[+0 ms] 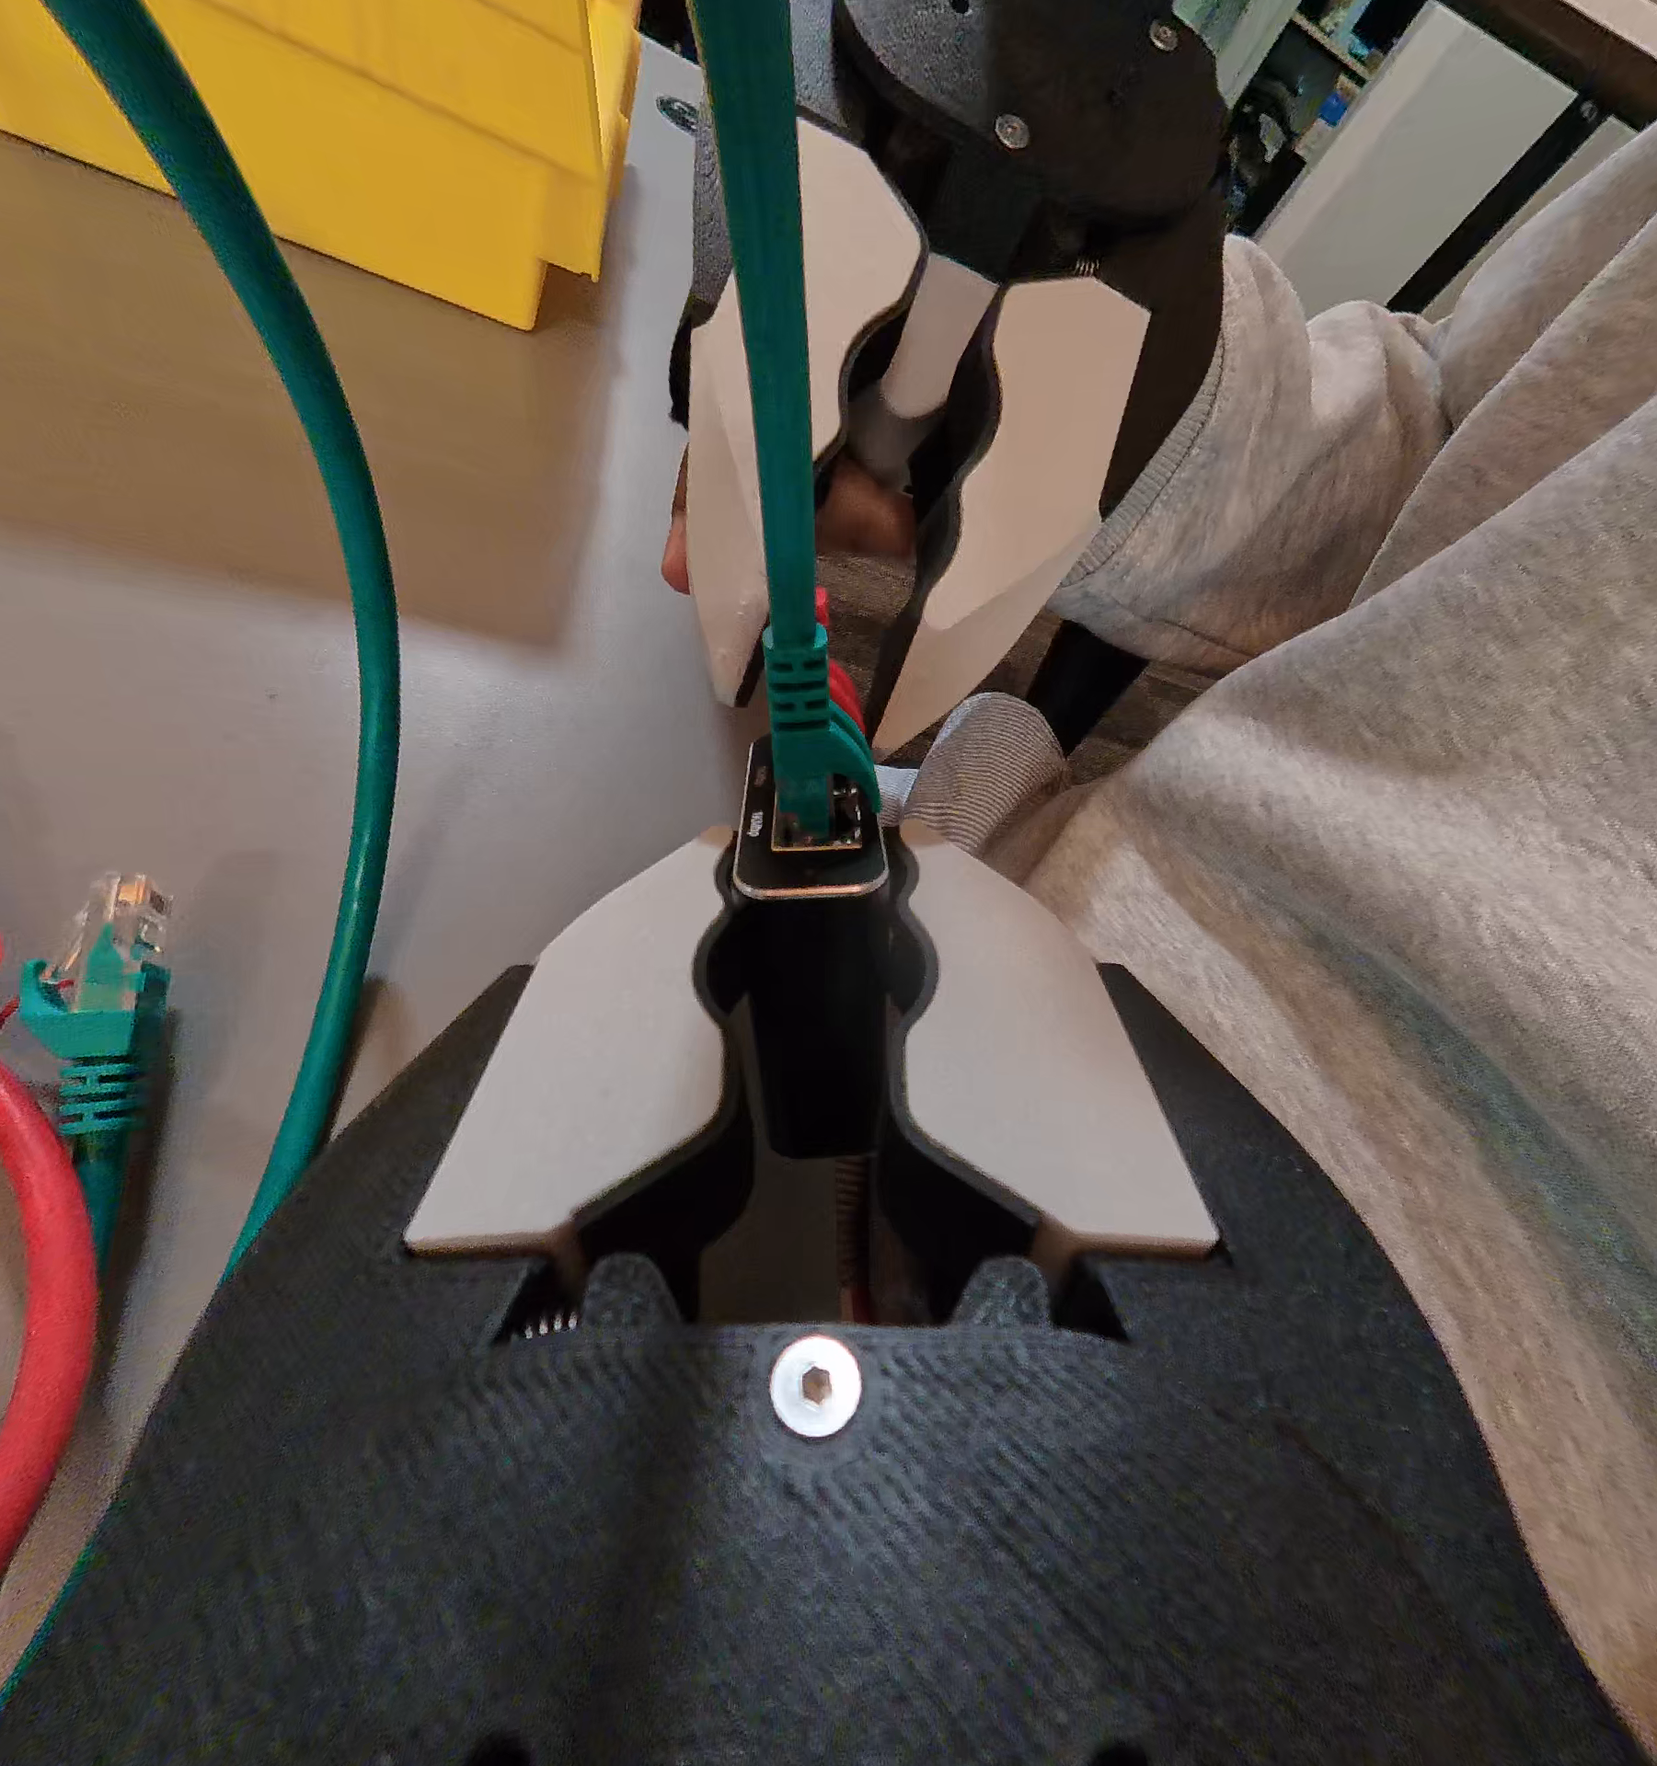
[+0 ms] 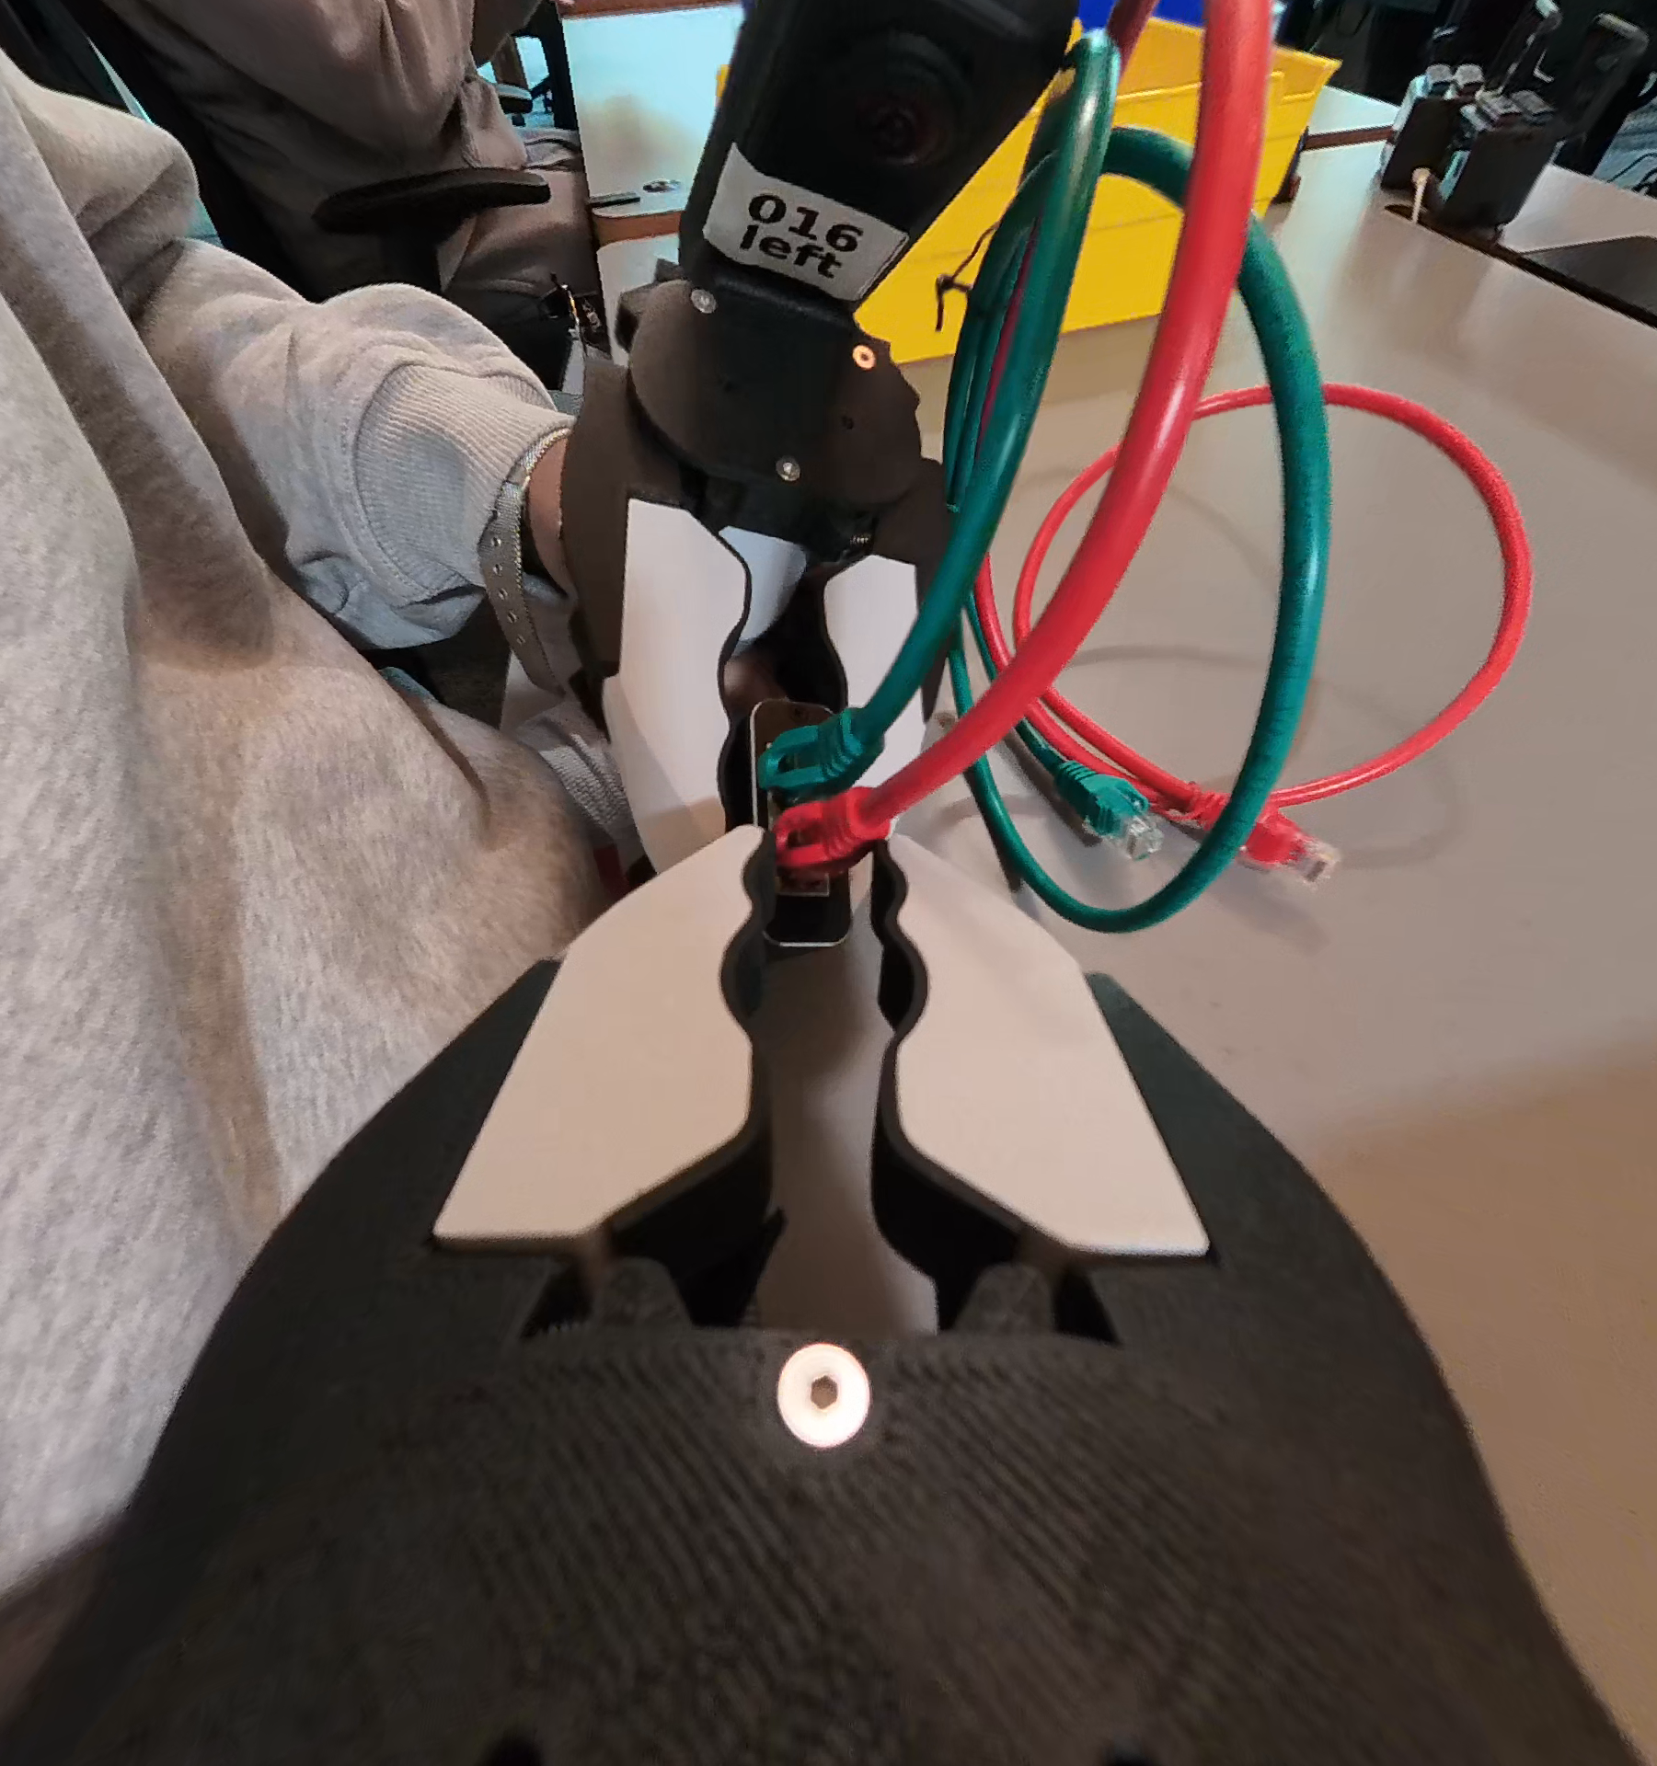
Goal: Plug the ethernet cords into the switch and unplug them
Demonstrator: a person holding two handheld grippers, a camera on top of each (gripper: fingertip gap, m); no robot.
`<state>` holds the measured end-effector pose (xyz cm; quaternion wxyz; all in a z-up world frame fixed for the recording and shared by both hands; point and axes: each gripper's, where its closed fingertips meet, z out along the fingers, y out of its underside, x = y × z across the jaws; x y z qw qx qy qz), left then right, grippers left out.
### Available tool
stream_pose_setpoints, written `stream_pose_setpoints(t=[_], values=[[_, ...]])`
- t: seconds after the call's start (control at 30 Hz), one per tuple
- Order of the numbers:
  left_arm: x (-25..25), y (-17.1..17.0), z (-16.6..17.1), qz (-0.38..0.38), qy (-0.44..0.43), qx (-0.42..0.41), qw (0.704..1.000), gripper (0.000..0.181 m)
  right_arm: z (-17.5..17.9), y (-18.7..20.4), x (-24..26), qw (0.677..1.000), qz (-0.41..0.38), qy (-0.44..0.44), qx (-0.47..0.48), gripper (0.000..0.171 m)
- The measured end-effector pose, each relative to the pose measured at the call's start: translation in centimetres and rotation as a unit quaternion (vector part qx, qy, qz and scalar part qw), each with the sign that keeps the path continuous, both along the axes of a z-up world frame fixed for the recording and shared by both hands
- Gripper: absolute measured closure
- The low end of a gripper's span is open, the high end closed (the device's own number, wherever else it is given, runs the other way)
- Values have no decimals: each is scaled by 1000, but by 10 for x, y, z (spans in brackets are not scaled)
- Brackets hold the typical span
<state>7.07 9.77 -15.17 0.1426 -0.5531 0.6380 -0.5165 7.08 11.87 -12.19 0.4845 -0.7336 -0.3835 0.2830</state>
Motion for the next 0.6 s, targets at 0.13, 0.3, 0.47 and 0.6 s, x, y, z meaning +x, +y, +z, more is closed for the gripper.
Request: stream_pose_setpoints(t=[0.13,0.3,0.47,0.6], values=[[1,1,-1,4,3,0,1000,156,-2,1,1,1000,-7,-10,6,151],[0,0,-1,2,5,-6,1000,156,-1,1,0,1000,-8,-11,8,152],[1,-1,6,3,-14,-34,999,156,5,2,-1,999,-10,-4,31,152],[1,1,4,10,-8,-21,1000,156,3,4,0,999,-18,-23,41,152]])
